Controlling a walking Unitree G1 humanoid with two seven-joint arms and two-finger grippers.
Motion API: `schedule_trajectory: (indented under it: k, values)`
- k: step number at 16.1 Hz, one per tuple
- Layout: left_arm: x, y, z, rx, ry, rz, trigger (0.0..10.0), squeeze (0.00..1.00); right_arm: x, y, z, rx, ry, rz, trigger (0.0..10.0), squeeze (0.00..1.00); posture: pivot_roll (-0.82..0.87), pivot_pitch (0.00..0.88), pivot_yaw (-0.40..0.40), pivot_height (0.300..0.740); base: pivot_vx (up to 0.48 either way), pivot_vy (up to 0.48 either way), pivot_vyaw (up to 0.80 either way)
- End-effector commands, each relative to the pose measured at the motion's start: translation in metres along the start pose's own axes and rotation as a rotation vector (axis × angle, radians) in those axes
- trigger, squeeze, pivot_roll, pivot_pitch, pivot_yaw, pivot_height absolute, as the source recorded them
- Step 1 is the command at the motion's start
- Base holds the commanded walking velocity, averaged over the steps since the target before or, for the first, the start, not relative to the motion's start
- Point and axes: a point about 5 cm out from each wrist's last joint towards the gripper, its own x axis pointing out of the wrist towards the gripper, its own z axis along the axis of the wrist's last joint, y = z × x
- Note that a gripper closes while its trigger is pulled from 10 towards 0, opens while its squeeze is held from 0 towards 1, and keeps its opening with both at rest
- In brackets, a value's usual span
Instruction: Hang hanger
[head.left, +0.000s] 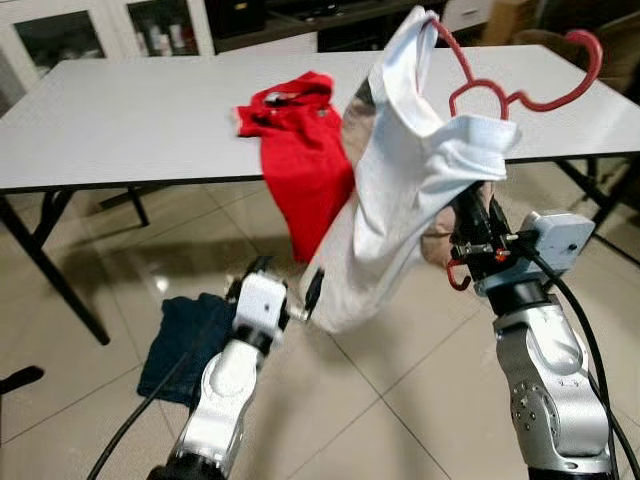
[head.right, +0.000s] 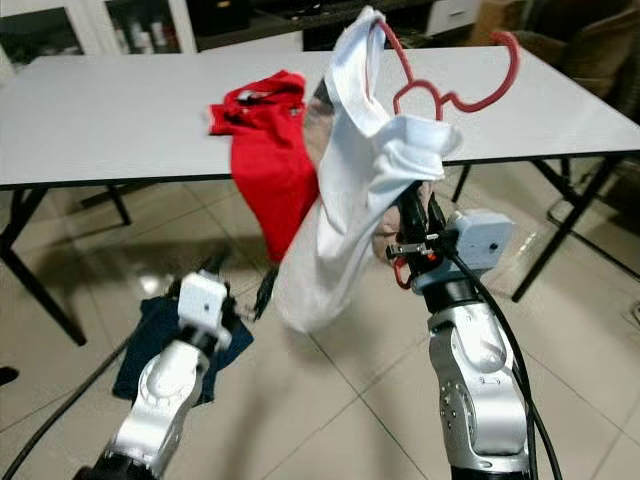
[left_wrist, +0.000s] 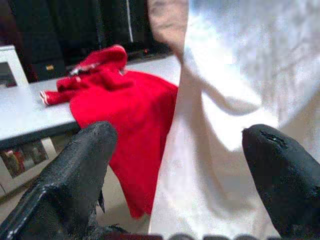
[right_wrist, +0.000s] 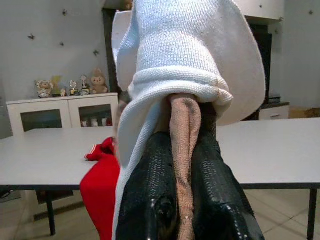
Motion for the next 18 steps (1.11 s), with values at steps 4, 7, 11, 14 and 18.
schedule_trajectory:
  k: [4, 7, 11, 14, 18]
  values:
    - [0.007, -0.002, 0.009, -0.006, -0.017, -0.023, 10.0, 0.00, 0.006, -0.004, 0.005, -0.033, -0.045, -0.039, 10.0, 0.00, 0.03, 0.028, 0.012, 0.740, 0.083, 0.000, 0.00]
    - [0.009, -0.001, 0.013, 0.000, -0.029, -0.016, 10.0, 0.00, 0.011, -0.002, 0.008, -0.035, -0.069, -0.038, 10.0, 0.00, 0.04, 0.026, 0.002, 0.740, 0.378, 0.000, 0.00]
    - [0.008, -0.001, 0.017, 0.001, -0.040, 0.000, 10.0, 0.00, 0.027, -0.010, 0.016, -0.097, -0.111, -0.097, 10.0, 0.00, 0.06, 0.027, -0.016, 0.740, 0.426, 0.000, 0.00]
    - [0.007, -0.001, 0.018, -0.003, -0.039, 0.011, 10.0, 0.00, 0.031, -0.010, 0.018, -0.107, -0.114, -0.089, 10.0, 0.00, 0.06, 0.039, -0.022, 0.740, 0.439, 0.000, 0.00]
    - [0.005, -0.006, 0.019, -0.010, -0.036, -0.001, 10.0, 0.00, 0.029, -0.011, 0.016, -0.096, -0.112, -0.103, 10.0, 0.00, 0.07, 0.052, -0.011, 0.740, 0.438, 0.000, 0.00]
